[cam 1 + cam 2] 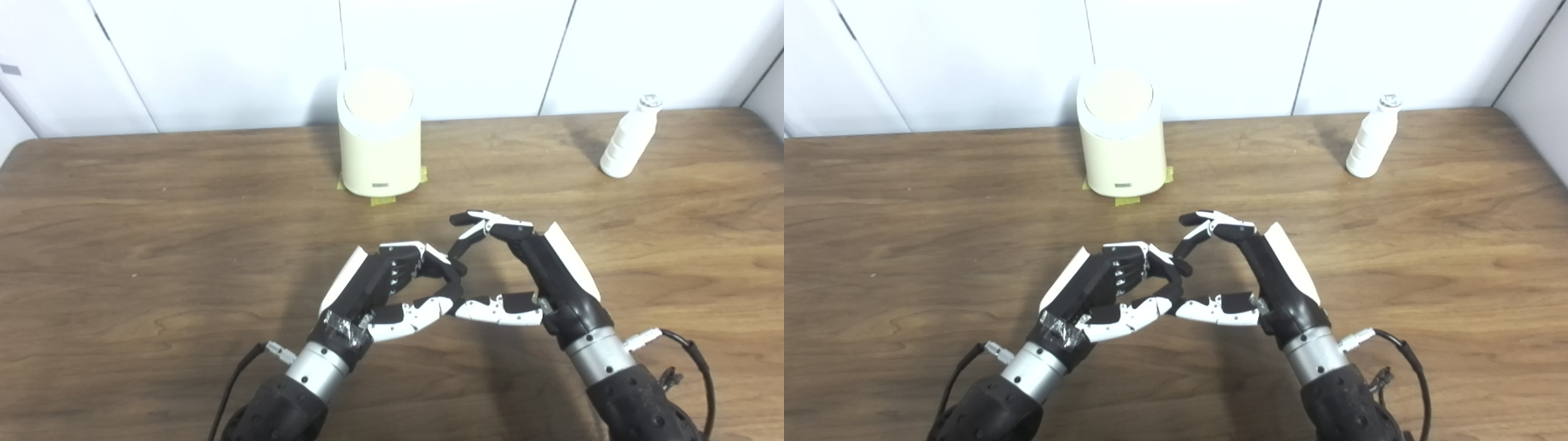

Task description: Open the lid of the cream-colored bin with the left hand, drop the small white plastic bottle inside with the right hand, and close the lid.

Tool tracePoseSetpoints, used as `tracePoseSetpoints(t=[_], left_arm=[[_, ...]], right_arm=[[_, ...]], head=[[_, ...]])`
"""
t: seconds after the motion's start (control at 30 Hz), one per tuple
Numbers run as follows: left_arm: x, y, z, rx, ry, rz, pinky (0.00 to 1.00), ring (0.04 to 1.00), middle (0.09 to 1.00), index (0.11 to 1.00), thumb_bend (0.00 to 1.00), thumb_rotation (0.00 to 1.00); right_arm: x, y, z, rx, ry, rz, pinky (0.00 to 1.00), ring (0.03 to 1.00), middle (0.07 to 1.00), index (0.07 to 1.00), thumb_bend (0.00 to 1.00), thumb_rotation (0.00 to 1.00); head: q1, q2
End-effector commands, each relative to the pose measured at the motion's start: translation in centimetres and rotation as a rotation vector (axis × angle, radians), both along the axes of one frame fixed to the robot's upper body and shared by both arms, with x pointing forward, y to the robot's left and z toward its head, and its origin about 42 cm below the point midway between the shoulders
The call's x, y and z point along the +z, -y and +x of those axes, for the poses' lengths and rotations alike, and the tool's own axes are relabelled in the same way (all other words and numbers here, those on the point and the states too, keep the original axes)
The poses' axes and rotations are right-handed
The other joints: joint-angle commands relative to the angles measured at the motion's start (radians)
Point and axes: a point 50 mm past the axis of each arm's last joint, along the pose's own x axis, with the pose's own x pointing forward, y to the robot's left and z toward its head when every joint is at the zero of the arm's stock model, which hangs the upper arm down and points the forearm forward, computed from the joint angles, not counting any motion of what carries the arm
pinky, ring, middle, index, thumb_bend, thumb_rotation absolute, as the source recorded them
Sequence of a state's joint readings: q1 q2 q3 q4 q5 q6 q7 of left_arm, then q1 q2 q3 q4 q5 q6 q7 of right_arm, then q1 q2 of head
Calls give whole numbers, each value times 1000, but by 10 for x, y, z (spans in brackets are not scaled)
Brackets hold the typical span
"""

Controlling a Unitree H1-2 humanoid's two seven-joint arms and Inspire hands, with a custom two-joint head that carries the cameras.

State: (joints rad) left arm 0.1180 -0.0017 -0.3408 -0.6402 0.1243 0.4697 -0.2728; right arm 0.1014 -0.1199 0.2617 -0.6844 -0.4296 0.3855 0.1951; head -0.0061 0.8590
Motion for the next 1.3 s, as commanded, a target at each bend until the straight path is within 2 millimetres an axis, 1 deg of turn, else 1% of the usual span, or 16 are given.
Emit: tracePoseSetpoints(t=[0.0,0.4,0.57,0.6,0.63,0.67,0.73,0.8,0.9,0.97,1.0,1.07,1.1,1.17,1.23,1.27], left_arm=[[-22,-17,-32,14,-98,54,789,747,670,488,509,49],[-23,-23,-29,44,-77,67,781,744,664,489,509,49],[-22,-27,-27,68,-63,72,777,740,656,488,509,51],[-22,-29,-25,76,-57,74,774,738,655,488,509,51],[-22,-31,-24,90,-54,75,769,733,653,488,509,51],[-21,-32,-23,104,-51,76,768,731,652,488,509,51],[-20,-36,-21,141,-49,63,777,733,650,487,509,50],[-19,-39,-20,177,-43,50,778,731,649,488,508,49],[-19,-45,-17,244,-16,30,755,720,643,488,508,51],[-22,-49,-15,297,-11,-2,710,706,649,490,507,54],[-24,-52,-14,328,-11,-11,710,706,649,490,507,54],[-27,-58,-14,379,-18,-17,690,708,664,493,506,58],[-29,-61,-14,400,-21,-16,644,694,683,496,502,60],[-31,-71,-14,450,-47,-22,604,684,708,498,499,64],[-35,-82,-14,486,-78,-62,739,783,806,773,455,229],[-37,-89,-15,505,-88,-68,779,814,835,832,450,288]], right_arm=[[12,-5,-1,-11,78,37,862,863,779,481,523,149],[14,-2,1,-26,76,41,825,843,775,485,525,153],[15,-1,2,-36,80,27,827,847,799,493,523,152],[14,0,3,-36,81,25,815,844,806,523,606,169],[14,1,4,-36,79,27,798,841,811,580,769,202],[14,1,4,-36,78,28,775,840,823,628,878,229],[13,2,5,-38,75,34,759,845,836,677,941,247],[13,4,6,-41,68,44,757,851,846,715,964,252],[12,6,7,-41,54,62,774,855,855,769,941,278],[10,7,7,-48,37,76,770,842,845,812,815,352],[9,8,7,-54,29,73,770,842,845,812,815,352],[6,10,7,-64,16,55,751,833,840,830,754,424],[5,11,7,-69,10,45,731,827,842,845,707,494],[1,14,9,-75,-8,36,720,823,845,861,656,562],[-4,18,11,-83,-25,36,773,848,867,885,601,681],[-6,19,12,-85,-32,35,781,854,877,893,582,717]], head=[[-2,2],[-4,3],[-4,3],[-7,0],[-7,0],[-7,0],[-7,0],[-7,0],[-7,0],[-15,-5],[-15,-5],[-20,-10],[-20,-10],[-16,-14],[-14,-16],[-13,-17]])
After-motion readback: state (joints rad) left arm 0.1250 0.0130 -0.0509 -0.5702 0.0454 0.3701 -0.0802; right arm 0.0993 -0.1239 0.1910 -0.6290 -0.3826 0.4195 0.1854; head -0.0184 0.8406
